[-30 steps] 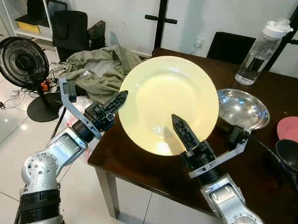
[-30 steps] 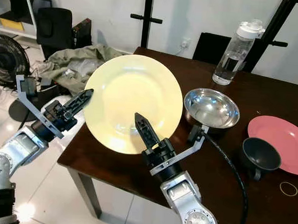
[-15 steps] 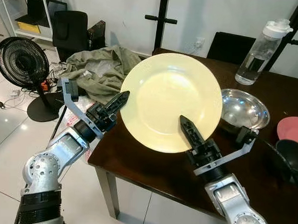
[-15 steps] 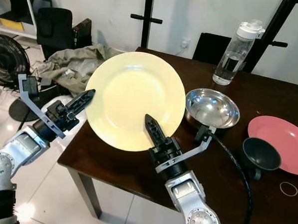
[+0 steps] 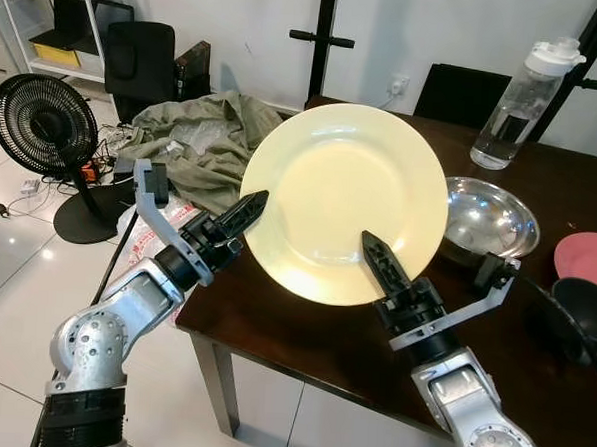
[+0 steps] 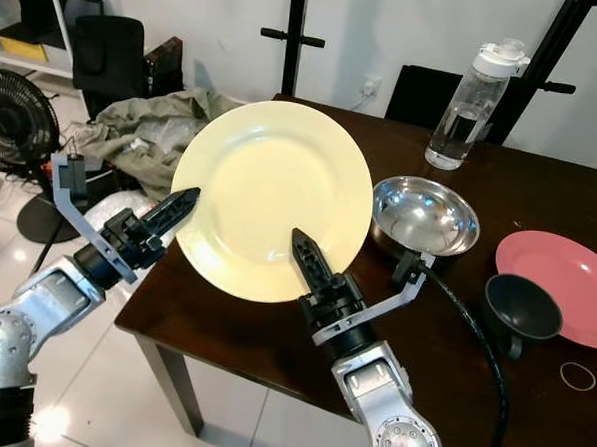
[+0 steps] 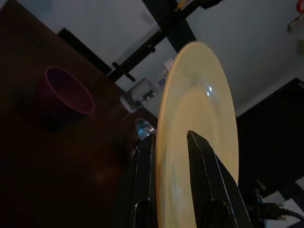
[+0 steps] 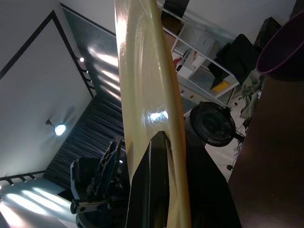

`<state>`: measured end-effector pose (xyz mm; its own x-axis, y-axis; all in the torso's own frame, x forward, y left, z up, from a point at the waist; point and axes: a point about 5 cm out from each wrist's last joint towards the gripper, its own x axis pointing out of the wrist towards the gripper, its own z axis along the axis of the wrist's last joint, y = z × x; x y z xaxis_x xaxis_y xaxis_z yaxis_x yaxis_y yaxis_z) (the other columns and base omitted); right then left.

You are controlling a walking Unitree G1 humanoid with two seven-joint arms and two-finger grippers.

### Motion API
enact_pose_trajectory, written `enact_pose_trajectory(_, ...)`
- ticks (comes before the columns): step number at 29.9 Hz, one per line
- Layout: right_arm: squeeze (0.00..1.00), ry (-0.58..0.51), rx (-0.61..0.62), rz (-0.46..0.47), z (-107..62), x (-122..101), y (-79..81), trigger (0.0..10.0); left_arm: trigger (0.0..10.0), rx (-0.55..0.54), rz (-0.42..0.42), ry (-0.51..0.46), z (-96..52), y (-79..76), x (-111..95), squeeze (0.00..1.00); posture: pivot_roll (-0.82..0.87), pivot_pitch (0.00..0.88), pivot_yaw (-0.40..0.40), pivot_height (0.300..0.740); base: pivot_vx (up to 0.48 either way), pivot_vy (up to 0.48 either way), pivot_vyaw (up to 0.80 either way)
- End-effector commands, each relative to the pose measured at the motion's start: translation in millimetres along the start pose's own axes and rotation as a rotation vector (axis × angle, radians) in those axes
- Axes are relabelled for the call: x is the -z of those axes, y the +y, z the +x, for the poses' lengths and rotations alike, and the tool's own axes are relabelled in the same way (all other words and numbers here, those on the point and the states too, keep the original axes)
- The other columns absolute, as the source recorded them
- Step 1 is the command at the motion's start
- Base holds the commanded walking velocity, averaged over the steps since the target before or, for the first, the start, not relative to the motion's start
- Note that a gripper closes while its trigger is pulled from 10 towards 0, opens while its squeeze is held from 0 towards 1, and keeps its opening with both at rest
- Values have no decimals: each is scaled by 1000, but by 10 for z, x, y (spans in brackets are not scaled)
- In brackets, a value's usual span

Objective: Setting the table

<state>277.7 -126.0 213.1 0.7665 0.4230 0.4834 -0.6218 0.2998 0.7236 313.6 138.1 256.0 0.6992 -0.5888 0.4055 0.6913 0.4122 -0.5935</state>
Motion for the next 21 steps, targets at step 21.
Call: enact_pose_trajectory(21,0,47,298,-574,-150,-98,-219,10000,10000,-331,633,345,-657,213,299,0,78,136,75,740,0,0,0)
